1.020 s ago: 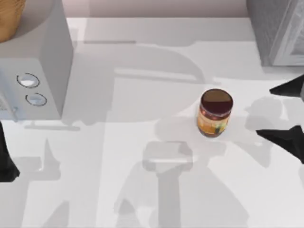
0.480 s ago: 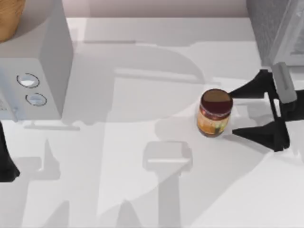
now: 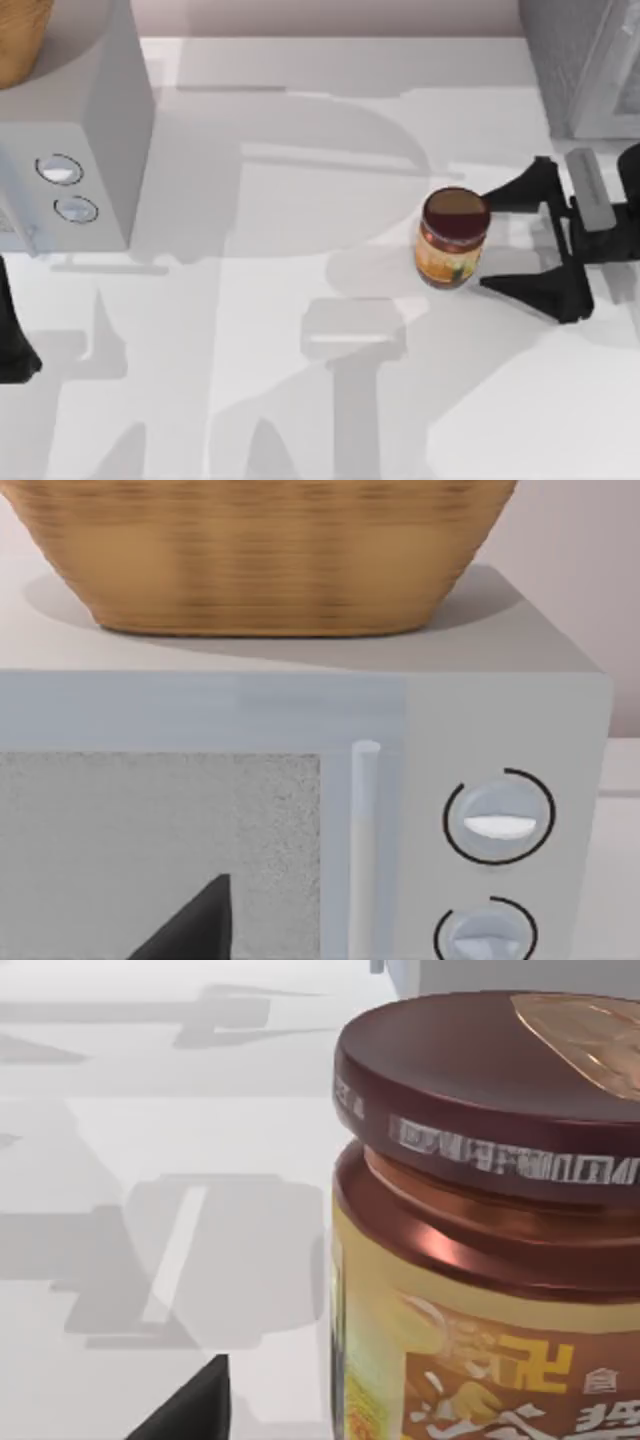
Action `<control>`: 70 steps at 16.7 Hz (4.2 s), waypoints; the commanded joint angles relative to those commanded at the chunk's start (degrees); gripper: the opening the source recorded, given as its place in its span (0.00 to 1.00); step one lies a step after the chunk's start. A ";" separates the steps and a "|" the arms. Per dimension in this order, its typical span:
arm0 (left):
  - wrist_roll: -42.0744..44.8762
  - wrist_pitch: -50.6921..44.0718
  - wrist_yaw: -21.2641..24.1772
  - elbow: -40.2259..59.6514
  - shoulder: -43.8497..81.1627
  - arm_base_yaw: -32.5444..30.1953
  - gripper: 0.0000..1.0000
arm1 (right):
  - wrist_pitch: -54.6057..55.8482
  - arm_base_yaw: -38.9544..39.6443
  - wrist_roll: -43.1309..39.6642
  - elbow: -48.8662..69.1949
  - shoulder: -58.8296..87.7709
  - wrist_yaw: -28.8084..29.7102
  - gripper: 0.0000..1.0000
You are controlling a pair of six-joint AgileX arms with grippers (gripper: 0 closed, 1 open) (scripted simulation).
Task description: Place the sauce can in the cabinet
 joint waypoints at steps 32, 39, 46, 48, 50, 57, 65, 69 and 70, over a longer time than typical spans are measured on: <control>0.00 0.00 0.00 0.00 0.00 0.00 1.00 | 70.51 8.74 56.48 -13.25 1.27 5.39 0.85; 0.00 0.00 0.00 0.00 0.00 0.00 1.00 | 70.51 8.74 56.48 -13.25 1.27 5.39 0.32; 0.00 0.00 0.00 0.00 0.00 0.00 1.00 | 70.51 8.74 56.48 -13.25 1.27 5.39 0.00; 0.00 0.00 0.00 0.00 0.00 0.00 1.00 | 70.51 8.74 56.48 -13.25 1.27 5.39 0.00; 0.00 0.00 0.00 0.00 0.00 0.00 1.00 | 70.51 8.74 56.48 -13.25 1.27 5.39 0.00; 0.00 0.00 0.00 0.00 0.00 0.00 1.00 | 64.12 8.22 56.46 -12.02 -5.09 5.24 0.00; 0.00 0.00 0.00 0.00 0.00 0.00 1.00 | 42.30 8.49 56.81 -9.47 -23.23 5.10 0.00; 0.00 0.00 0.00 0.00 0.00 0.00 1.00 | 41.61 8.56 56.82 -9.33 -23.91 5.00 0.00; 0.00 0.00 0.00 0.00 0.00 0.00 1.00 | 41.82 8.37 56.89 -9.44 -23.72 5.00 0.00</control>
